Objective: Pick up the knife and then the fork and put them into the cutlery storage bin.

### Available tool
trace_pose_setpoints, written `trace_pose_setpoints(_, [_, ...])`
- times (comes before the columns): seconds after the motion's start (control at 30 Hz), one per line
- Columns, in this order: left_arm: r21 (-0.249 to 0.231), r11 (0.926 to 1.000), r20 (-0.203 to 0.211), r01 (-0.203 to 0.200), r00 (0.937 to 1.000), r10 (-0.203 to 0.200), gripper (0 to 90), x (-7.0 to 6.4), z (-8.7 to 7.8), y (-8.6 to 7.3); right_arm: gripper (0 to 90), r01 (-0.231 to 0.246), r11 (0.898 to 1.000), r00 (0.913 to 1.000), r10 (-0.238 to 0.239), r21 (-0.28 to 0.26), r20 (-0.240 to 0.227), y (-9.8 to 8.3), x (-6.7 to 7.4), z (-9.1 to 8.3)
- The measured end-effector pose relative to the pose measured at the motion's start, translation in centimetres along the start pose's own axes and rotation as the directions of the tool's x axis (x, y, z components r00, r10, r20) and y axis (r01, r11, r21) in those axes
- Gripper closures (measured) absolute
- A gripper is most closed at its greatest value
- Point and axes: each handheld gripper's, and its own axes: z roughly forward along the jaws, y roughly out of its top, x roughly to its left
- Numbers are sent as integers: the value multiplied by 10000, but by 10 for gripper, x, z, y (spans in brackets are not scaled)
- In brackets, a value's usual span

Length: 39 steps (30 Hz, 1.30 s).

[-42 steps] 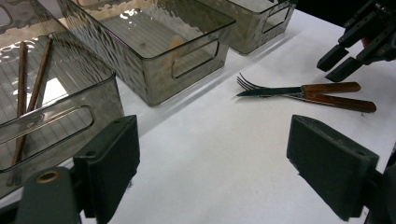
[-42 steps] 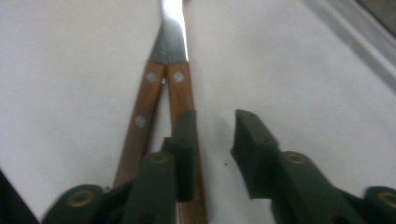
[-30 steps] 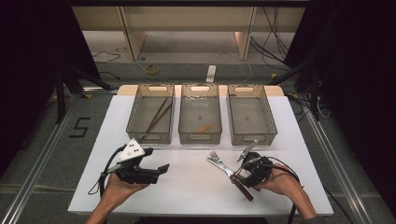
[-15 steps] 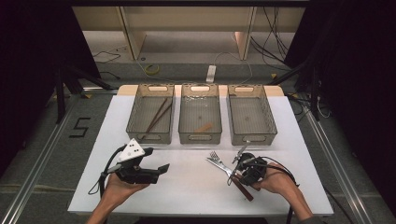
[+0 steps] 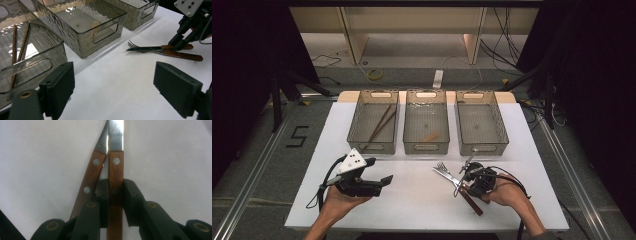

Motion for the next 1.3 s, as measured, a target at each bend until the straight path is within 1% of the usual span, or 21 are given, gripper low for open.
trace_pose_setpoints(0.07, [0,10000,-5,-1,10000,1,168,0,0,0,769,33,9999,10000,-34,-136,-76,-1,-1,-3])
trace_pose_setpoints(0.2, [-39,10000,-9,35,10000,-35,168,0,0,0,770,-45,9986,9998,35,-525,-188,-4,-4,-12])
trace_pose_setpoints(0.3, [-89,10000,-28,17,10000,-17,168,0,-1,0,769,-204,9959,9996,184,-886,-235,-8,-8,-21])
trace_pose_setpoints(0.4, [-213,9996,11,161,9999,-161,168,1,-2,0,769,-314,9903,9993,284,-1356,-241,-11,-11,-32])
trace_pose_setpoints(0.57, [-336,9991,-23,254,9997,-255,168,2,-2,0,769,-487,9815,9988,461,-1853,-186,-13,-17,-46])
trace_pose_setpoints(0.6, [-373,9990,-12,263,9997,-263,168,2,-2,-1,769,-528,9797,9985,493,-1932,-231,-14,-19,-48])
trace_pose_setpoints(0.73, [-583,9976,54,366,9993,-363,168,3,-3,0,769,-838,9695,9965,828,-2304,-142,-14,-29,-56])
trace_pose_setpoints(0.8, [-591,9976,24,348,9994,-347,168,3,-4,0,769,-950,9653,9954,949,-2431,-120,-13,-34,-59])
trace_pose_setpoints(1.0, [-666,9968,-57,442,9990,-447,167,5,-4,-1,769,-1487,9451,9878,1558,-2911,13,-3,-52,-64])
trace_pose_setpoints(1.17, [-685,9966,-68,462,9989,-468,167,5,-4,-1,769,-1907,9234,9781,2077,-3331,158,8,-66,-68])
trace_pose_setpoints(1.23, [-758,9960,-79,480,9988,-487,167,5,-4,-1,769,-2147,9099,9725,2327,-3550,81,14,-73,-72])
trace_pose_setpoints(1.3, [-756,9962,-102,434,9990,-443,167,5,-5,-1,768,-2392,8975,9649,2625,-3706,130,19,-80,-75])
